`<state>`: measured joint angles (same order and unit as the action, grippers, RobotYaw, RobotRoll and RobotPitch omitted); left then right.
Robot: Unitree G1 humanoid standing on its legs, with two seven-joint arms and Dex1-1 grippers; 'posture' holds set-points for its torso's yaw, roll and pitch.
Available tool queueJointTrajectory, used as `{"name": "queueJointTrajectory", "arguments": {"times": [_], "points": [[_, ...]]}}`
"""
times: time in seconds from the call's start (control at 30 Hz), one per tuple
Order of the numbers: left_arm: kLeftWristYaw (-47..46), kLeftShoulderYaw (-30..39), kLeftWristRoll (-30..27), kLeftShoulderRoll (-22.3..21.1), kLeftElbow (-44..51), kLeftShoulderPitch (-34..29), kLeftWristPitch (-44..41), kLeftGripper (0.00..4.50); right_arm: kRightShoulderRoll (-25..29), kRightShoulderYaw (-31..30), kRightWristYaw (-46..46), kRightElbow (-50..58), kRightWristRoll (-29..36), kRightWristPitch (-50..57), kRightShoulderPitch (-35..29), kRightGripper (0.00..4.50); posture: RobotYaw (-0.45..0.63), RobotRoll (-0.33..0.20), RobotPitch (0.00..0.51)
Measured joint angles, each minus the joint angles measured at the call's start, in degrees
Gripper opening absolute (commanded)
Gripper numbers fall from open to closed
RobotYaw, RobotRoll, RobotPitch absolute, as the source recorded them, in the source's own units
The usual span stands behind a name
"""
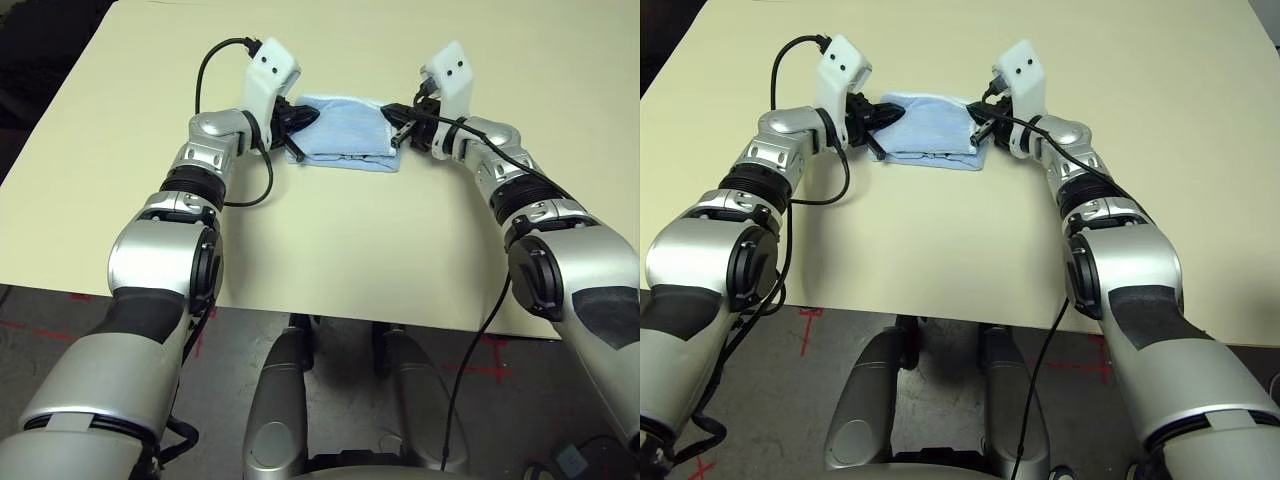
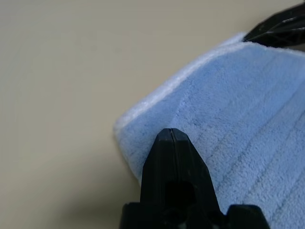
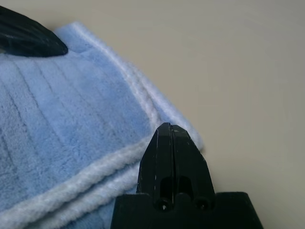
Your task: Fold the towel and set it aside.
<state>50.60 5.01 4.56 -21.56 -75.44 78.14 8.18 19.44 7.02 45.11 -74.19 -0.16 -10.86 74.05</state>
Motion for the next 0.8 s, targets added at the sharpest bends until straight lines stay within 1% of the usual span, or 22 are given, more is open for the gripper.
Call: {"name": "queueJointTrajectory", "arguments": {"times": [0.07, 0.13, 0.23, 0.3, 0.4, 0.47, 0.53, 0.57, 0.67, 0.8], "points": [[2.51, 2.01, -1.90, 0.00, 0.01, 0.38, 0.60, 0.02, 0.69, 2.40, 3.63, 0.29, 2.83, -0.88, 0.01, 0.00, 0.02, 0.000, 0.396], [7.63, 4.01, -4.49, -0.27, 0.41, 1.17, 1.22, 0.02, 2.24, 4.83, 9.49, 2.20, 6.33, -1.20, -0.04, 0.00, 0.01, 0.000, 0.389], [14.45, 5.48, -7.34, -1.95, 1.83, 1.98, 1.67, 0.02, 5.25, 7.25, 16.96, 6.19, 10.71, 0.02, -0.39, 0.00, 0.01, 0.000, 0.385], [19.30, 5.88, -8.94, -2.92, 3.36, 1.96, 1.60, 0.02, 7.36, 8.32, 21.19, 10.47, 13.65, 4.80, -2.44, 0.00, 0.02, 0.000, 0.382], [26.35, 5.94, -10.74, -4.47, 6.13, 0.48, 0.67, 0.02, 9.35, 9.11, 23.96, 18.06, 17.42, 15.20, -9.24, 0.00, 0.02, 0.000, 0.383], [30.75, 5.77, -11.99, -5.29, 7.96, -1.63, -0.92, 0.00, 10.07, 9.33, 24.33, 22.46, 19.87, 23.14, -13.76, 0.49, 0.03, 0.000, 0.384], [35.17, 5.05, -12.37, -6.13, 9.44, -3.69, -3.69, 0.38, 11.70, 9.34, 24.51, 26.05, 22.24, 32.26, -16.04, 1.06, 0.03, 0.000, 0.385], [36.42, 4.65, -12.37, -6.40, 9.82, -4.52, -3.73, 0.59, 12.90, 9.29, 24.47, 26.93, 23.10, 37.30, -16.08, 1.41, 0.03, 0.000, 0.385], [38.68, 3.30, -12.33, -6.74, 10.73, -6.07, -0.81, 1.72, 16.45, 9.23, 22.70, 27.04, 24.43, 51.53, -14.34, 2.53, 0.03, 0.000, 0.385], [40.52, 0.82, -12.58, -6.82, 13.76, -6.97, 3.03, 3.24, 16.69, 9.33, 19.56, 25.59, 25.87, 62.63, -11.94, 3.95, 0.03, 0.000, 0.380]]}}
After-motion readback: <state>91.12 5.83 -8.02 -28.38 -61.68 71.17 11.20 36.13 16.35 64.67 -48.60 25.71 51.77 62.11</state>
